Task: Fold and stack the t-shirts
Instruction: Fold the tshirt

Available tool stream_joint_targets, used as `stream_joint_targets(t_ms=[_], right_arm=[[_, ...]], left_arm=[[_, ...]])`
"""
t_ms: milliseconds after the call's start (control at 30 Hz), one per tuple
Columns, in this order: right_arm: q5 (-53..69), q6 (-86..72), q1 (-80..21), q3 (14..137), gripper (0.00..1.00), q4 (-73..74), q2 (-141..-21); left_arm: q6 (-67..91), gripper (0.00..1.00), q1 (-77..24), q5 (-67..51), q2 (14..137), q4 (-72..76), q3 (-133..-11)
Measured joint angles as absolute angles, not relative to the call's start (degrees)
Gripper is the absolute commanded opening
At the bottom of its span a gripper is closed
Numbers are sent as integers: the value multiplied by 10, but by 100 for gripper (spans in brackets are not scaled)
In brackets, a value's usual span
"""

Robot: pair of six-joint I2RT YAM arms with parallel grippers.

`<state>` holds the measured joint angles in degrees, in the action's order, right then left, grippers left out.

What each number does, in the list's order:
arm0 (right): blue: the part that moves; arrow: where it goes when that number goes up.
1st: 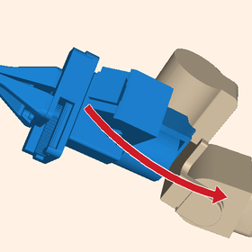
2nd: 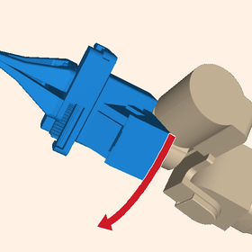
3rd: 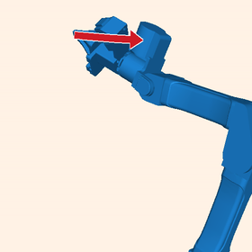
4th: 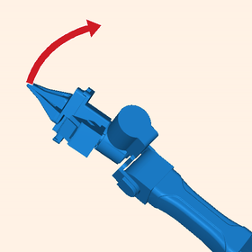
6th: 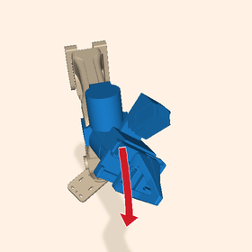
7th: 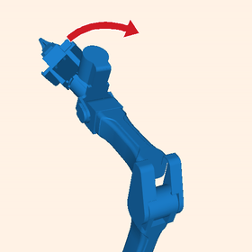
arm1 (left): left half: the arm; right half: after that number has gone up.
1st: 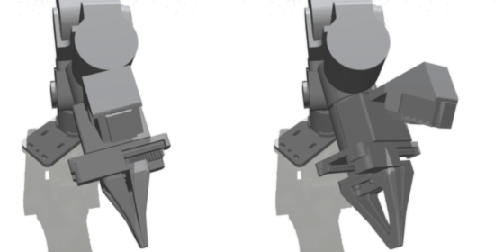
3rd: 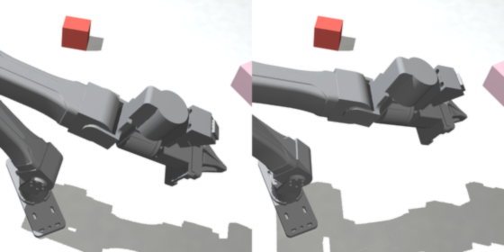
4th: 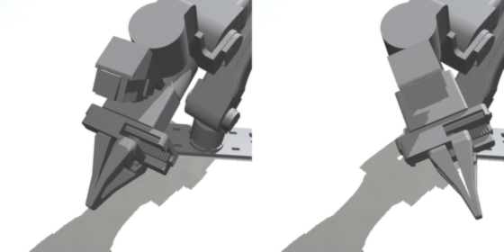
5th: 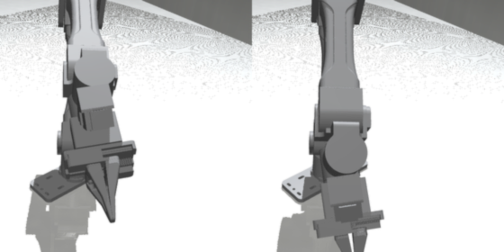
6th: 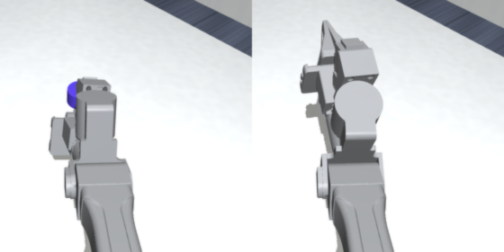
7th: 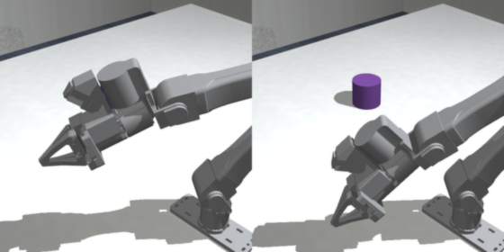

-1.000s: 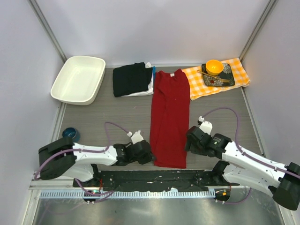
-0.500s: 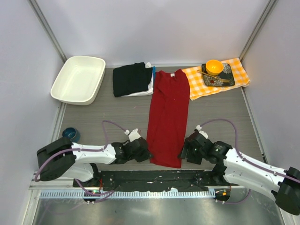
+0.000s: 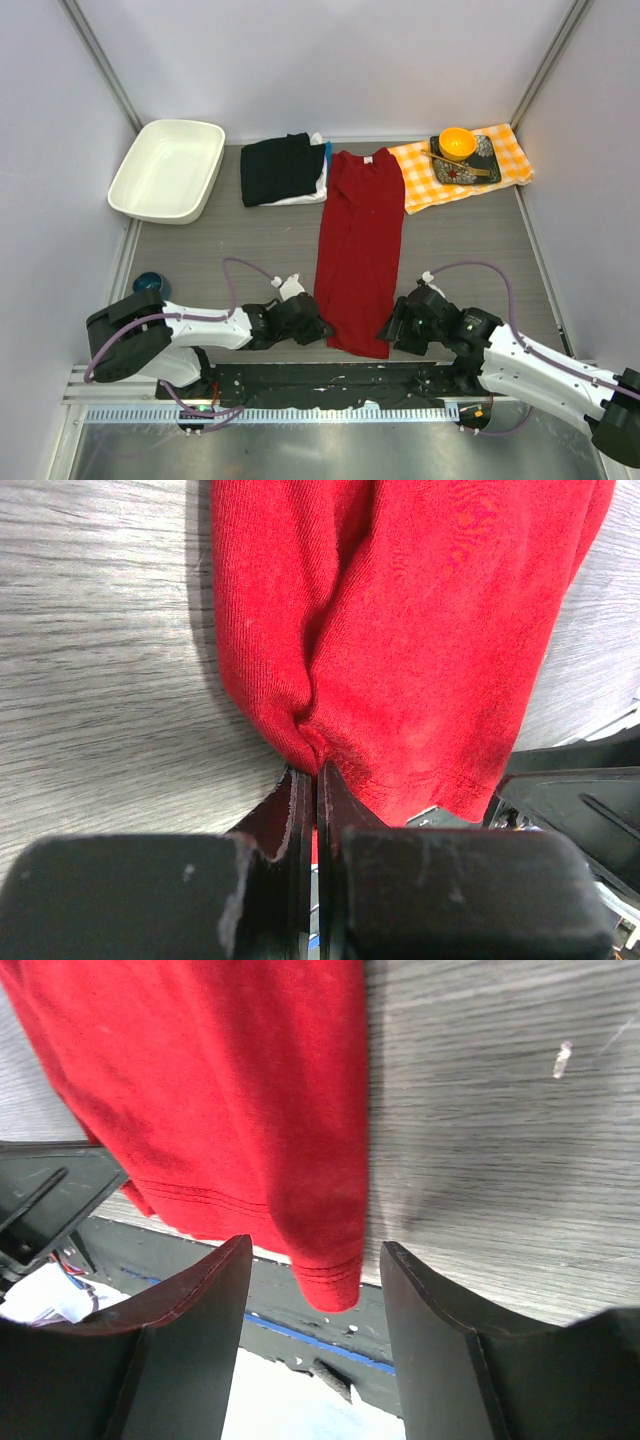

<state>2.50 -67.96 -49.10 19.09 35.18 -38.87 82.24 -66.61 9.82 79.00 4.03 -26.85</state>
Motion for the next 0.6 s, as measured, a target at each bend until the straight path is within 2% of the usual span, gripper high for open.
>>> stream_joint_targets(t_ms=[300, 500, 533, 600], right_arm=[[33, -696, -498, 161, 54, 341, -388], [40, -706, -501, 148, 36, 312, -397], [40, -707, -502, 146, 27, 309, -399], [41, -708, -502, 143, 17, 301, -406]], left_arm=[[822, 0, -666, 99, 776, 40, -257], [823, 0, -666, 99, 776, 40, -257], [823, 0, -666, 99, 776, 40, -257], [822, 0, -666, 99, 775, 39, -256]])
